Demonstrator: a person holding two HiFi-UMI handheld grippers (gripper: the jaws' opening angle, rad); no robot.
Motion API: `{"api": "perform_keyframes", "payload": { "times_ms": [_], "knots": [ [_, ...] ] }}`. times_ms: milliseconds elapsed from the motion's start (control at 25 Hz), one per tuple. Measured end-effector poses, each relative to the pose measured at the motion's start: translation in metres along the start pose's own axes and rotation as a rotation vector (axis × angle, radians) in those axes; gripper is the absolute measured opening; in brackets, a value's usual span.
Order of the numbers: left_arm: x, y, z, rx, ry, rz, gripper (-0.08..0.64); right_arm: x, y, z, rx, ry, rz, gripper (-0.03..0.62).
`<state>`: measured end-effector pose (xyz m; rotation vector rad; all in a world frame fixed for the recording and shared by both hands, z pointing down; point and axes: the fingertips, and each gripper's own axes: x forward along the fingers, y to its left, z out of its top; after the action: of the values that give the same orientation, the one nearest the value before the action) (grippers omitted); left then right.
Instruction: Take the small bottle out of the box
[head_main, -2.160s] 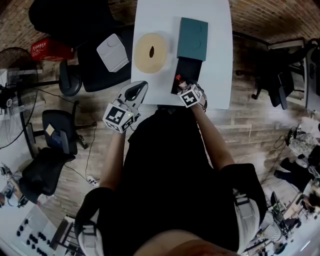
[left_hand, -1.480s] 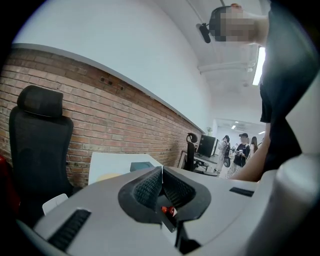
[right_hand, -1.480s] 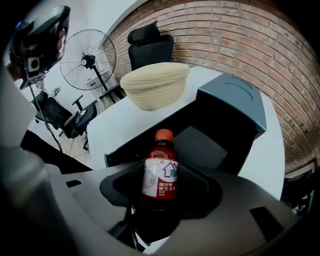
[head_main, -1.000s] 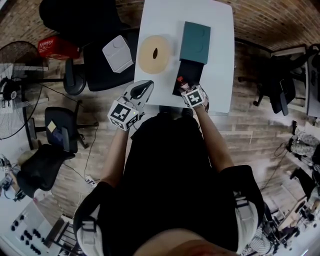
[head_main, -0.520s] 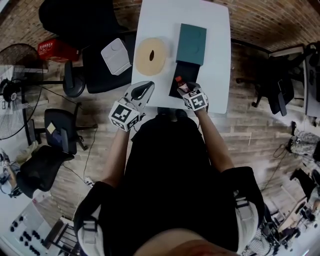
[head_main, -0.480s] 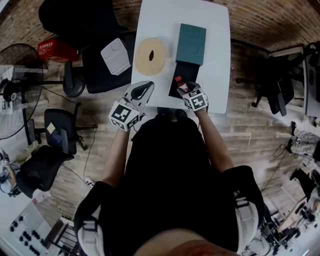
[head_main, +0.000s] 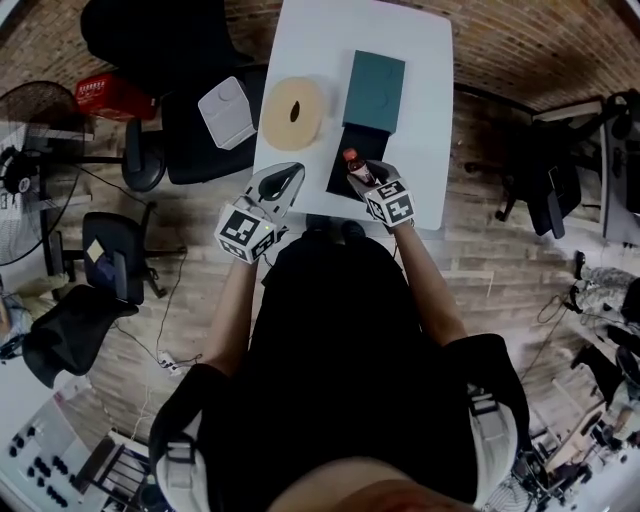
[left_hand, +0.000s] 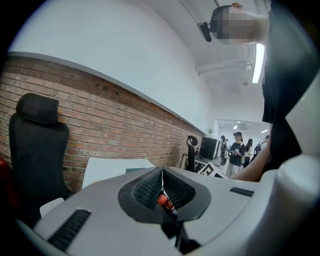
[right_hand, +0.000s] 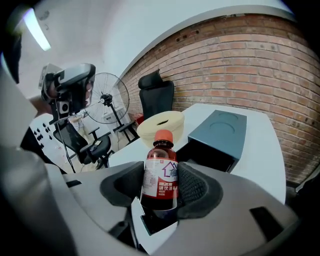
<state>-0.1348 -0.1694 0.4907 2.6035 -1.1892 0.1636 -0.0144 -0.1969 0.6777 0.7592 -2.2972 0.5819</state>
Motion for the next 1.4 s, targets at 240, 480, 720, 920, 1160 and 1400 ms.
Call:
{"api": "perform_keyframes", "payload": {
  "times_ms": [240, 480, 720, 920, 1160, 1400],
  "knots": [
    [-0.002, -0.009, 0.002, -0.012, -0.012, 0.042, 0.021, -0.020, 0.004, 0.014, -0.016, -0.077, 0.054, 0.212],
    [-0.002, -0.020, 0.002, -0.021, -0.011, 0.084, 0.021, -0.038, 0.007, 0.019, -0.029, -0.105, 0.105, 0.212],
    [-0.006, -0.035, 0.001, -0.021, -0.012, 0.111, 0.021, -0.055, 0.012, 0.023, -0.050, -0.135, 0.134, 0.212],
    [-0.006, -0.047, -0.001, -0.018, -0.010, 0.125, 0.021, -0.070, 0.013, 0.028, -0.043, -0.176, 0.152, 0.212],
    [-0.001, -0.073, -0.004, -0.012, -0.005, 0.142, 0.021, -0.093, 0.014, 0.027, -0.076, -0.212, 0.169, 0.212],
    [-0.010, -0.089, -0.010, -0.004, 0.016, 0.169, 0.021, -0.107, 0.018, 0.029, -0.124, -0.239, 0.176, 0.212]
  ]
}}
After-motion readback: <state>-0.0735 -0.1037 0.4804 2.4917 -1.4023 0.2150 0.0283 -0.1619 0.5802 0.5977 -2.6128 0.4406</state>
